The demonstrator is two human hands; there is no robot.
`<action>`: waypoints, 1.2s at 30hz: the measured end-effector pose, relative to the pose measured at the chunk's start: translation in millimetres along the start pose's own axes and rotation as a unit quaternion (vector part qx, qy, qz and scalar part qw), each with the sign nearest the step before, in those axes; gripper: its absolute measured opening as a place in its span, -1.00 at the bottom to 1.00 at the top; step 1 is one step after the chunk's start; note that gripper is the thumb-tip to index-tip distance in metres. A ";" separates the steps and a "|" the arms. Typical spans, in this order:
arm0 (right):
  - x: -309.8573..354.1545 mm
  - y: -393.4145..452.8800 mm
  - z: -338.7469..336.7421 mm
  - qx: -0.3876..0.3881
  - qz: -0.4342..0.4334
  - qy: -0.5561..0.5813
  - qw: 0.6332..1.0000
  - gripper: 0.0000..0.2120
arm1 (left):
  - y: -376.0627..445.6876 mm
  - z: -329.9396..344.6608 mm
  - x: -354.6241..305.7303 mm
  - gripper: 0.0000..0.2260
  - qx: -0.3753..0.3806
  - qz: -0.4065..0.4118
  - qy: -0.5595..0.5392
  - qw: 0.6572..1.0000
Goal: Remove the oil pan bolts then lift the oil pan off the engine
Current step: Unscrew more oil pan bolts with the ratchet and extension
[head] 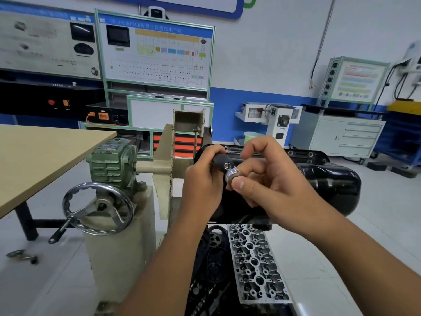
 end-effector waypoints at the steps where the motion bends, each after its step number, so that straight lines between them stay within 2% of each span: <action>1: -1.1 1.2 -2.1 -0.001 0.005 -0.031 1.000 -0.80 | 0.7 -1.7 -1.0 -0.67 -0.005 0.004 -0.001 1.000; 4: -8.7 1.6 -10.6 -0.034 0.026 -0.069 0.997 -0.83 | -1.3 -3.3 -2.5 -0.73 -0.003 0.010 0.015 1.000; 10: 2.2 -8.7 -3.6 -0.029 -0.025 0.070 0.997 -0.82 | -4.1 1.9 -8.5 -0.66 0.004 0.000 0.033 0.999; 13: 6.4 -2.5 1.9 -0.014 -0.019 0.063 0.998 -0.80 | -4.1 3.4 -9.6 -0.65 0.008 -0.008 0.031 0.999; 22: -4.2 -5.0 -6.0 -0.059 0.016 0.100 0.993 -0.78 | -5.1 3.0 -10.4 -0.69 -0.006 0.002 0.007 1.000; 28: -6.4 -2.4 -2.1 -0.045 0.018 0.127 0.991 -0.79 | -6.5 3.8 -6.9 -0.66 -0.006 -0.017 -0.021 1.000; 36: -10.2 -0.8 -5.0 -0.077 0.037 0.181 0.980 -0.76 | -5.2 0.2 -4.6 -0.69 -0.004 -0.024 -0.014 1.000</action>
Point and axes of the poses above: each hand's wrist, its own y-axis towards the middle knuckle, its own z-axis out of the palm, x = y × z, the point moved 6 cm from there along y, towards the middle knuckle
